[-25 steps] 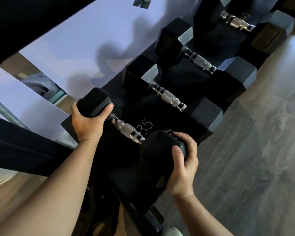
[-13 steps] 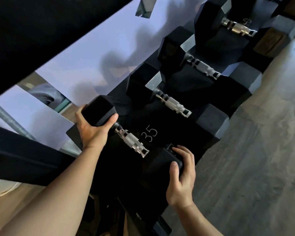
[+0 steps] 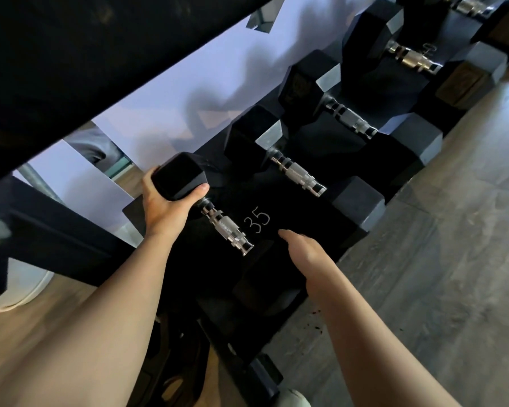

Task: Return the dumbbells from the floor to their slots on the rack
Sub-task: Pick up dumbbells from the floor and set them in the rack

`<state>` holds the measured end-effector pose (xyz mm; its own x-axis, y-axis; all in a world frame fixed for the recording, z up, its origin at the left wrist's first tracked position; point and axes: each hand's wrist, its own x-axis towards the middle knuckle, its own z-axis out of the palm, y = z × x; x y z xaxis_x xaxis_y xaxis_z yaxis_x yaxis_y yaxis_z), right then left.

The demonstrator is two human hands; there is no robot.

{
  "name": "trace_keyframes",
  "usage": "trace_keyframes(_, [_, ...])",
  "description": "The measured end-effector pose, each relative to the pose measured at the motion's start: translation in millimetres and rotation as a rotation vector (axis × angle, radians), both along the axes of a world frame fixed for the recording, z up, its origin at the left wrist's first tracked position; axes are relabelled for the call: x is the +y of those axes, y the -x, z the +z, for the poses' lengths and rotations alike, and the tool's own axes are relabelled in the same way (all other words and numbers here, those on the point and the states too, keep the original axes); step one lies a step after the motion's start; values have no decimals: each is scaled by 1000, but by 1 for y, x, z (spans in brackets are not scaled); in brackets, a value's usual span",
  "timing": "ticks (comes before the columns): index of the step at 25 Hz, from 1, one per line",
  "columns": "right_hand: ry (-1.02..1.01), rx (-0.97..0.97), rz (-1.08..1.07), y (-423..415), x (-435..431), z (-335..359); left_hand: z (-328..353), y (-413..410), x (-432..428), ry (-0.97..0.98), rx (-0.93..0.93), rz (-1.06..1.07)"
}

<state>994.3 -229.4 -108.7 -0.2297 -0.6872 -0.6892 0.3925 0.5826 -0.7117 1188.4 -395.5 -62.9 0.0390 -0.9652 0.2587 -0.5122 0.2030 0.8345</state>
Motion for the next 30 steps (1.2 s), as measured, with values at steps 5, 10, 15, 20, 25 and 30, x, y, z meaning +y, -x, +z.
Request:
trace_keyframes(5, [-13,-128,-86,3,11,-2,2,1,13,-38,-4,32])
trace_keyframes(10, [17,14,-45,0,18,-9,2,3,26,-61,-5,62])
trace_keyframes(15, [37,65,-33,-1,15,-12,10,4,30,-112,-45,77])
trace_keyframes(20, [6,-34,-48,6,12,-11,17,9,31,-154,-68,90])
trace_keyframes(25, [89,-58,-109,33,9,5,20,48,55,-107,177,310])
trace_keyframes(30, [68,-84,-154,72,31,37,36,126,102,-95,295,343])
